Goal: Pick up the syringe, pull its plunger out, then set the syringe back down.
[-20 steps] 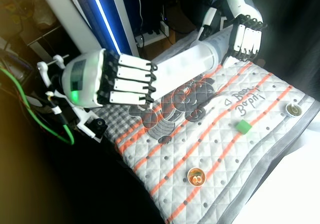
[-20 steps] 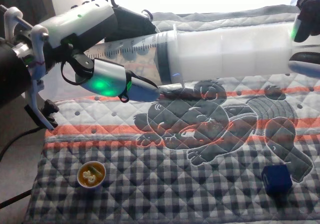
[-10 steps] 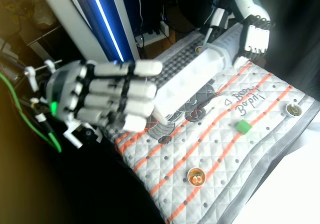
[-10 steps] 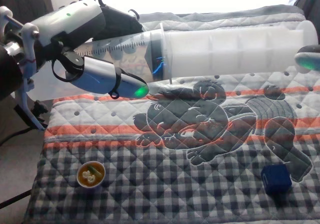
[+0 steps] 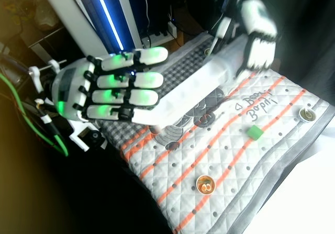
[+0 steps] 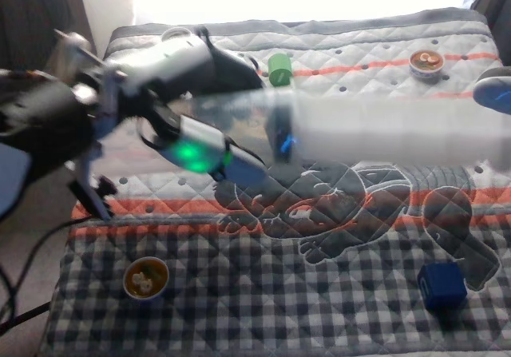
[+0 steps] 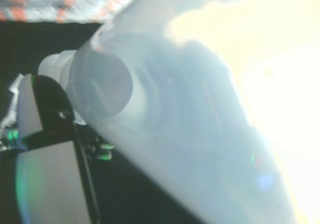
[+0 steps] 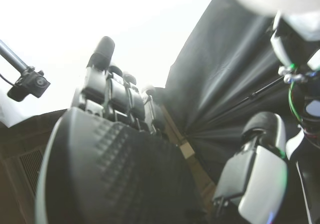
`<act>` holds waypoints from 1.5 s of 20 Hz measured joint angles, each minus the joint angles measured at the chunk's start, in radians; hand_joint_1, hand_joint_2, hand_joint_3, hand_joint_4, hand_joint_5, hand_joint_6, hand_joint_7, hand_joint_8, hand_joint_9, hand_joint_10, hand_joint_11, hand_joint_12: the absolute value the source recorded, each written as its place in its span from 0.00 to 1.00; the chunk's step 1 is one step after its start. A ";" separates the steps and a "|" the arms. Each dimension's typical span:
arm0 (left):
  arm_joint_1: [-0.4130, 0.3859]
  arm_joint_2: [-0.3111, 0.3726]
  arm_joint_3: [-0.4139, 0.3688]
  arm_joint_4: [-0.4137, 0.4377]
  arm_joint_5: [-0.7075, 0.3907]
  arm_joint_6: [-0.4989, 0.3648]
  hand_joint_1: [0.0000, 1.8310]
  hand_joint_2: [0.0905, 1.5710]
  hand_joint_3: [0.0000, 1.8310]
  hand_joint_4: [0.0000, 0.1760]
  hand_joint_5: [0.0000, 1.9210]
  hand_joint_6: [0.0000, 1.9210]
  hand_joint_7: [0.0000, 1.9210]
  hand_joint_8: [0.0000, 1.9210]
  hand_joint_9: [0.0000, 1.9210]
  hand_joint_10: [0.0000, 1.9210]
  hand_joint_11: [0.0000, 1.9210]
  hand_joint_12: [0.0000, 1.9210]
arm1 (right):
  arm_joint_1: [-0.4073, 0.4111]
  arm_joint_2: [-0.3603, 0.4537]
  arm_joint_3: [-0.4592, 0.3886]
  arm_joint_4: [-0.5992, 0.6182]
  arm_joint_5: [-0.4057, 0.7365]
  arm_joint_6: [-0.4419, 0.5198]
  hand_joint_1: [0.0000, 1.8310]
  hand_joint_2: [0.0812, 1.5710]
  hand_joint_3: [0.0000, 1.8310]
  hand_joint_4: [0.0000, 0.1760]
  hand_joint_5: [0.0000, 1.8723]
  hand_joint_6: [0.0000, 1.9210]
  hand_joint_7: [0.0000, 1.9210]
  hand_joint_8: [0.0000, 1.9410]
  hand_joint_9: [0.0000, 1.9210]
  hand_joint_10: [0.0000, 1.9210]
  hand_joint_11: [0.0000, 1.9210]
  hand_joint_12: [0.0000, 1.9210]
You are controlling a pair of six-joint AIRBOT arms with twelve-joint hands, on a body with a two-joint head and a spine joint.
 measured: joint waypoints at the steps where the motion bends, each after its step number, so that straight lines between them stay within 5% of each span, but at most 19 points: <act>1: 0.000 -0.023 0.017 -0.002 -0.026 0.000 0.75 0.70 0.00 0.00 0.46 0.53 0.50 0.51 0.47 0.68 0.38 0.77 | 0.000 0.000 0.000 0.000 0.000 0.000 0.29 0.47 0.00 0.53 0.05 0.01 0.02 0.00 0.04 0.01 0.00 0.44; 4: 0.002 -0.080 0.073 -0.012 -0.092 -0.002 0.75 0.72 0.00 0.00 0.42 0.56 0.47 0.55 0.45 0.72 0.37 0.77 | 0.000 -0.001 0.000 0.000 0.000 0.000 0.33 0.48 0.00 0.44 0.08 0.01 0.04 0.01 0.05 0.01 0.00 0.42; 5: 0.006 -0.089 0.085 -0.022 -0.101 -0.009 0.75 0.71 0.00 0.00 0.47 0.43 0.48 0.58 0.47 0.75 0.41 0.85 | 0.000 -0.001 0.000 -0.004 0.000 0.000 0.33 0.48 0.00 0.43 0.08 0.01 0.04 0.00 0.05 0.01 0.00 0.41; 7: 0.015 -0.101 0.099 -0.029 -0.113 -0.011 0.70 0.70 0.00 0.00 0.50 0.40 0.50 0.63 0.47 0.70 0.44 0.88 | 0.000 -0.001 0.000 -0.005 0.000 0.000 0.34 0.50 0.01 0.45 0.09 0.01 0.04 0.00 0.05 0.00 0.00 0.38; 8: 0.015 -0.104 0.104 -0.034 -0.114 -0.013 0.66 0.73 0.00 0.00 0.49 0.49 0.41 0.74 0.27 0.71 0.22 0.95 | 0.000 -0.001 0.000 -0.005 0.000 0.000 0.36 0.52 0.01 0.46 0.09 0.00 0.04 0.00 0.03 0.00 0.00 0.32; 10: 0.018 -0.108 0.109 -0.041 -0.121 -0.013 0.61 0.64 0.00 0.00 0.28 0.17 0.20 0.20 0.08 0.38 0.02 0.74 | 0.000 -0.002 0.000 -0.008 0.000 0.000 0.36 0.51 0.00 0.48 0.10 0.00 0.04 0.00 0.03 0.00 0.00 0.31; 11: 0.023 -0.109 0.109 -0.040 -0.119 -0.011 0.61 0.61 0.00 0.00 0.25 0.08 0.16 0.07 0.06 0.22 0.00 0.60 | 0.000 -0.002 0.000 -0.007 0.000 0.000 0.37 0.51 0.00 0.47 0.10 0.00 0.04 0.00 0.03 0.00 0.00 0.31; 12: 0.024 -0.109 0.110 -0.052 -0.116 -0.009 0.55 0.57 0.00 0.20 0.15 0.02 0.06 0.01 0.01 0.04 0.00 0.43 | 0.000 -0.004 0.000 -0.005 0.000 0.000 0.39 0.51 0.00 0.48 0.10 0.00 0.04 0.00 0.03 0.00 0.00 0.31; 14: 0.030 -0.109 0.110 -0.059 -0.103 -0.008 0.43 0.53 0.00 0.37 0.01 0.00 0.00 0.00 0.00 0.00 0.00 0.20 | 0.000 -0.004 0.000 -0.007 0.000 0.000 0.39 0.51 0.00 0.53 0.08 0.00 0.00 0.00 0.01 0.00 0.00 0.30; 15: 0.030 -0.109 0.110 -0.063 -0.100 -0.006 0.42 0.51 0.00 0.57 0.00 0.00 0.00 0.00 0.00 0.00 0.00 0.18 | 0.000 -0.004 0.000 -0.007 0.001 0.000 0.37 0.51 0.00 0.55 0.07 0.00 0.00 0.00 0.00 0.00 0.00 0.32; 18: 0.046 -0.084 0.083 -0.087 -0.069 -0.012 0.40 0.51 0.00 0.73 0.00 0.00 0.00 0.00 0.00 0.00 0.00 0.11 | 0.000 -0.004 -0.005 -0.003 0.015 0.000 0.34 0.50 0.00 0.59 0.05 0.00 0.00 0.00 0.00 0.00 0.00 0.25; 20: 0.050 -0.058 0.049 -0.101 -0.057 -0.013 0.33 0.51 0.00 0.74 0.00 0.00 0.00 0.00 0.00 0.00 0.00 0.04 | 0.000 -0.004 -0.008 0.000 0.029 0.000 0.31 0.50 0.00 0.56 0.06 0.00 0.00 0.00 0.00 0.00 0.00 0.23; 21: 0.056 -0.039 0.022 -0.100 -0.031 -0.013 0.33 0.53 0.01 0.64 0.00 0.00 0.00 0.00 0.00 0.00 0.00 0.01 | 0.000 -0.004 -0.010 0.001 0.040 0.000 0.29 0.51 0.00 0.50 0.04 0.00 0.00 0.00 0.00 0.00 0.00 0.23; 22: 0.062 -0.018 -0.006 -0.097 -0.011 -0.014 0.29 0.54 0.01 0.36 0.00 0.00 0.00 0.00 0.00 0.00 0.00 0.00 | 0.000 -0.004 -0.015 0.002 0.054 -0.001 0.30 0.50 0.00 0.51 0.05 0.00 0.00 0.00 0.01 0.00 0.00 0.27; 23: 0.064 0.010 -0.042 -0.072 0.021 -0.028 0.22 0.58 0.02 0.30 0.00 0.00 0.00 0.00 0.00 0.00 0.00 0.00 | 0.000 -0.003 -0.019 0.002 0.064 0.000 0.31 0.51 0.00 0.49 0.06 0.00 0.01 0.00 0.02 0.00 0.00 0.29; 25: 0.069 0.077 -0.106 0.040 0.136 -0.206 0.23 0.62 0.00 0.32 0.02 0.00 0.01 0.00 0.02 0.00 0.00 0.29 | -0.007 0.000 -0.027 0.002 0.099 -0.002 0.31 0.55 0.01 0.46 0.08 0.01 0.03 0.00 0.03 0.01 0.00 0.26; 26: 0.079 0.114 -0.122 0.092 0.212 -0.315 0.25 0.61 0.00 0.33 0.03 0.00 0.01 0.00 0.03 0.00 0.00 0.33 | -0.012 0.000 -0.034 0.004 0.119 -0.010 0.30 0.56 0.01 0.37 0.07 0.00 0.03 0.00 0.03 0.01 0.00 0.27; 27: 0.083 0.135 -0.129 0.111 0.252 -0.367 0.23 0.65 0.01 0.32 0.03 0.00 0.03 0.00 0.04 0.01 0.00 0.32 | -0.014 0.002 -0.039 0.006 0.129 -0.023 0.28 0.58 0.01 0.42 0.09 0.01 0.05 0.00 0.04 0.01 0.00 0.25; 30: 0.118 0.240 -0.191 0.158 0.502 -0.502 0.32 0.70 0.00 0.10 0.15 0.02 0.19 0.01 0.19 0.03 0.00 0.67 | -0.015 0.038 -0.076 0.011 0.169 -0.076 0.30 0.62 0.01 0.38 0.13 0.01 0.08 0.00 0.10 0.01 0.00 0.29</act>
